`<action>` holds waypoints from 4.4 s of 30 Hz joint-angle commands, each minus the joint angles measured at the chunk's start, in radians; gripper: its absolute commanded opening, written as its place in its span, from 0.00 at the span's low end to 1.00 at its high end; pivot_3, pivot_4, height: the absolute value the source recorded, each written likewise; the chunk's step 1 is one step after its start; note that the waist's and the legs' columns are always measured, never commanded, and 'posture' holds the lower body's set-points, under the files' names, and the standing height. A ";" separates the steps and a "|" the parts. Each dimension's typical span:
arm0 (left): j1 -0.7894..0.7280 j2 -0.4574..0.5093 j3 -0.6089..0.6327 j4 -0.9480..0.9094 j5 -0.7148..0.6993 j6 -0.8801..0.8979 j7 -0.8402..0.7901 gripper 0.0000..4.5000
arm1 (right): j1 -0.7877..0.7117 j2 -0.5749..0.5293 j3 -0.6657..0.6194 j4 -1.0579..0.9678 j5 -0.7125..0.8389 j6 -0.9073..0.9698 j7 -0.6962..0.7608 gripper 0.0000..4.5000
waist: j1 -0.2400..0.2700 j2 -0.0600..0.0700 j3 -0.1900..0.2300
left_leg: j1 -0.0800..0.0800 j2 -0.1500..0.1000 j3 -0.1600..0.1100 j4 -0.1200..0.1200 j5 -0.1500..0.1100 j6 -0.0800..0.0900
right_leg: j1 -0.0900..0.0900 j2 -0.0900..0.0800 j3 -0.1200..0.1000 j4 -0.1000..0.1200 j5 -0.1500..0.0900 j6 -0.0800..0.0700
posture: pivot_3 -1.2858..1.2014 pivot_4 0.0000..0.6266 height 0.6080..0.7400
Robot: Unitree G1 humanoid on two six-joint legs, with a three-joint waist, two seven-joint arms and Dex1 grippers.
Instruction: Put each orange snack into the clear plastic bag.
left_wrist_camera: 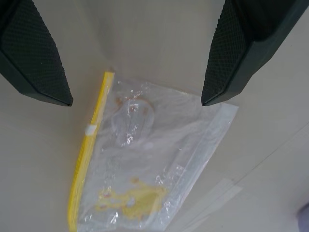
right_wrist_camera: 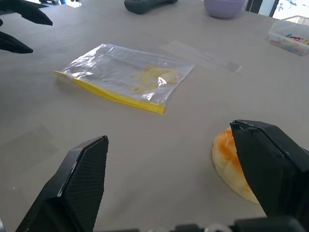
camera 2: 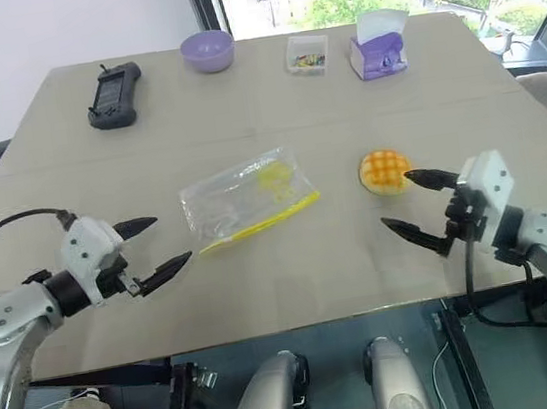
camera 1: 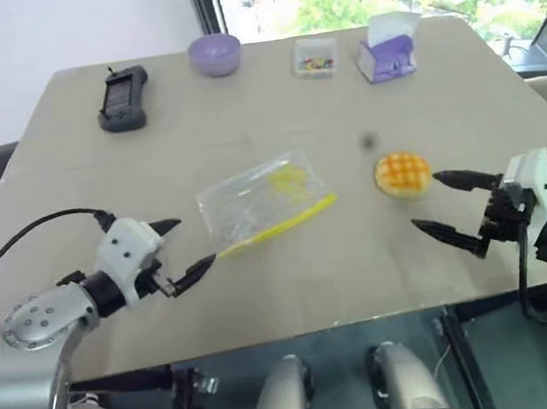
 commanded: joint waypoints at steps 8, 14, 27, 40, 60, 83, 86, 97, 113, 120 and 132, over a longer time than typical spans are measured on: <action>0.007 -0.043 -0.092 0.077 0.217 -0.231 0.121 1.00 | -0.067 0.027 0.113 -0.095 -0.045 -0.001 -0.036 0.98 | 0.007 0.000 0.000 | 0.000 0.000 0.000 0.000 0.000 0.000 | 0.000 0.000 0.000 0.000 0.000 0.000 | 0.52 0.24 1.00; -0.042 -0.062 0.082 0.050 -0.312 0.473 0.075 1.00 | -0.071 0.029 0.124 -0.091 -0.063 -0.006 -0.040 0.98 | 0.006 0.000 0.000 | 0.000 0.001 -0.001 0.000 0.000 0.000 | 0.000 0.001 -0.001 0.001 -0.002 0.003 | 0.52 0.24 1.00; -0.374 -0.159 0.208 0.199 -0.591 1.128 0.362 1.00 | -0.036 0.030 0.118 -0.095 -0.073 -0.033 -0.041 0.98 | 0.007 -0.001 0.000 | 0.003 0.000 -0.002 0.001 0.000 0.000 | 0.003 0.003 -0.001 0.002 -0.002 0.004 | 0.52 0.24 1.00; -0.661 -0.311 0.202 0.442 -0.521 1.306 0.529 1.00 | 0.007 0.037 0.098 -0.124 -0.087 -0.046 -0.077 0.98 | 0.010 -0.002 -0.001 | 0.005 -0.001 -0.001 0.001 0.000 0.000 | 0.005 0.003 -0.001 0.003 -0.001 0.001 | 0.52 0.24 1.00; -0.863 -0.425 0.199 0.941 -0.441 1.203 0.514 0.82 | 0.141 0.048 0.056 -0.165 -0.120 -0.105 -0.120 1.00 | 0.023 0.001 -0.016 | 0.007 -0.011 -0.004 0.001 0.000 0.000 | 0.009 -0.004 -0.003 0.003 -0.002 0.004 | 0.52 0.24 1.00; -0.895 -0.478 0.141 1.003 -0.393 1.057 0.368 0.82 | 0.165 0.066 0.040 -0.142 -0.133 -0.155 -0.127 1.00 | 0.032 0.004 -0.019 | 0.005 -0.010 -0.005 0.001 0.000 0.000 | 0.009 -0.005 -0.004 0.001 -0.003 0.005 | 0.52 0.24 1.00; -0.898 -0.488 0.130 1.005 -0.387 1.039 0.359 0.82 | 0.161 0.066 0.043 -0.152 -0.130 -0.144 -0.133 1.00 | 0.031 0.004 -0.019 | 0.006 -0.010 -0.006 0.001 0.000 0.000 | 0.009 -0.005 -0.004 0.001 -0.003 0.005 | 0.52 0.24 1.00; -0.912 -0.515 0.135 1.090 -0.403 0.969 0.279 0.82 | 0.143 0.065 0.046 -0.159 -0.134 -0.124 -0.141 1.00 | 0.032 0.004 -0.019 | 0.005 -0.011 -0.010 0.001 0.000 0.000 | 0.009 -0.005 -0.005 0.001 -0.003 0.005 | 0.52 0.24 1.00; -1.003 -0.570 0.077 1.196 -0.359 0.934 0.219 0.82 | 0.141 0.071 0.045 -0.124 -0.142 -0.143 -0.135 1.00 | 0.030 0.002 -0.018 | 0.003 -0.012 -0.012 0.001 0.000 0.000 | 0.009 -0.005 -0.007 -0.001 -0.003 0.005 | 0.52 0.24 1.00; -1.039 -0.596 0.122 1.266 -0.343 0.904 0.333 0.61 | 0.143 0.075 0.059 -0.118 -0.178 -0.161 -0.142 1.00 | 0.030 0.002 -0.018 | 0.003 -0.013 -0.014 0.001 0.000 0.000 | 0.010 -0.005 -0.008 -0.001 -0.003 0.006 | 0.52 0.24 1.00; -1.143 -0.593 0.477 1.074 -0.510 1.226 0.687 0.01 | -0.133 0.112 0.339 0.154 -0.622 -0.371 -0.249 1.00 | -0.010 -0.007 -0.008 | 0.003 -0.012 -0.014 0.000 0.000 0.000 | 0.007 -0.005 -0.008 0.001 -0.002 0.011 | 0.52 0.24 1.00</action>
